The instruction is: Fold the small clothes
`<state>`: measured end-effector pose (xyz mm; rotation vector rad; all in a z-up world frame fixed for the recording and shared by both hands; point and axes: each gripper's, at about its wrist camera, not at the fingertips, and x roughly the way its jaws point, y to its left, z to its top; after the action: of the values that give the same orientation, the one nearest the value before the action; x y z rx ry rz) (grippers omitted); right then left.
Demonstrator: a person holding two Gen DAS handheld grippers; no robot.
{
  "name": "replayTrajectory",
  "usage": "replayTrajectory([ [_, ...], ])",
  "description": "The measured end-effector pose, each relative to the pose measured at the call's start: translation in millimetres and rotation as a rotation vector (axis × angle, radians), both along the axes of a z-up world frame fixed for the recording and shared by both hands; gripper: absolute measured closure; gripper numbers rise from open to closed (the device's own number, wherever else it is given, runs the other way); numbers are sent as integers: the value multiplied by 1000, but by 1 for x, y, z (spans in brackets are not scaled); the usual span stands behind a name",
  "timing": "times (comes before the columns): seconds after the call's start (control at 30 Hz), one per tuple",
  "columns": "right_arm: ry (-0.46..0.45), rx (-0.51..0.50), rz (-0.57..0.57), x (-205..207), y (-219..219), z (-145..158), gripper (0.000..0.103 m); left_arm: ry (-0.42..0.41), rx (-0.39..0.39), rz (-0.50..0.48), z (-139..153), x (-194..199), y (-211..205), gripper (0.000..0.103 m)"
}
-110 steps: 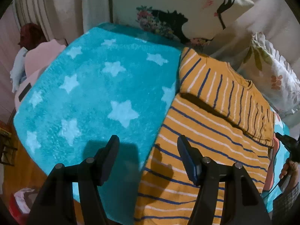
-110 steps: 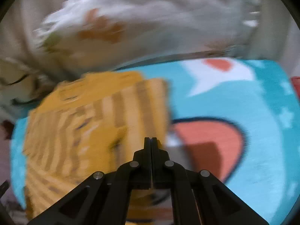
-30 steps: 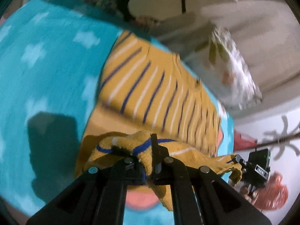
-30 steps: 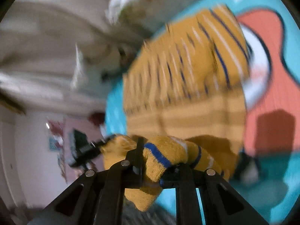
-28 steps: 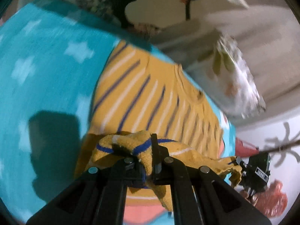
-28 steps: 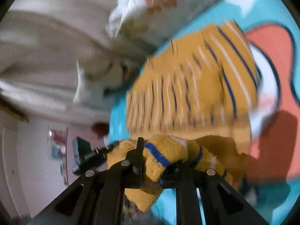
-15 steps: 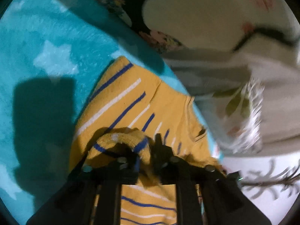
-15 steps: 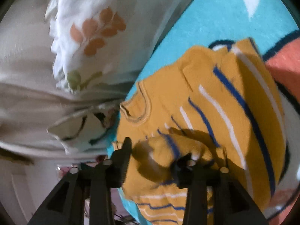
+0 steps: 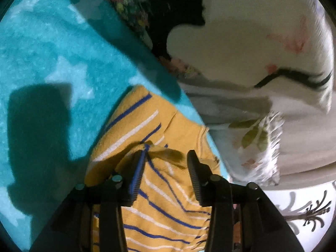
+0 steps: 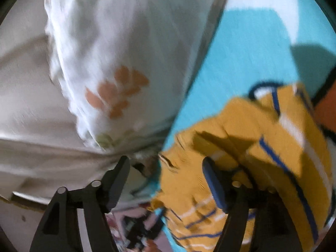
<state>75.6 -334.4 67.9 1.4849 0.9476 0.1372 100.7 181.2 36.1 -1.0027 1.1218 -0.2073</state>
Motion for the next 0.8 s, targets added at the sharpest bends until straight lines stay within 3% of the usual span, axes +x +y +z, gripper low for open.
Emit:
replayTrajectory([
  [0.13, -8, -88, 2, -4, -10, 20, 24, -39, 18, 66, 15, -3, 15, 50],
  [0.2, -8, -178, 68, -7, -5, 33, 24, -40, 84, 55, 22, -3, 17, 49],
  [0.37, 0, -458, 265, -34, 17, 65, 24, -54, 330, -95, 34, -16, -1, 48],
  [0.5, 25, -671, 396, -83, 33, 79, 25, -73, 499, -202, 34, -42, -10, 46],
  [0.67, 47, -773, 492, -139, 47, 72, 25, -105, 639, -332, 21, -75, -22, 44],
  [0.73, 57, -767, 513, -150, 49, 62, 54, -91, 734, -393, 9, -80, -31, 44],
  [0.77, 70, -753, 515, -151, 46, 56, 95, -71, 786, -413, 2, -81, -35, 43],
  [0.8, 101, -751, 496, -149, 41, 49, 97, -49, 822, -425, -5, -80, -36, 43],
])
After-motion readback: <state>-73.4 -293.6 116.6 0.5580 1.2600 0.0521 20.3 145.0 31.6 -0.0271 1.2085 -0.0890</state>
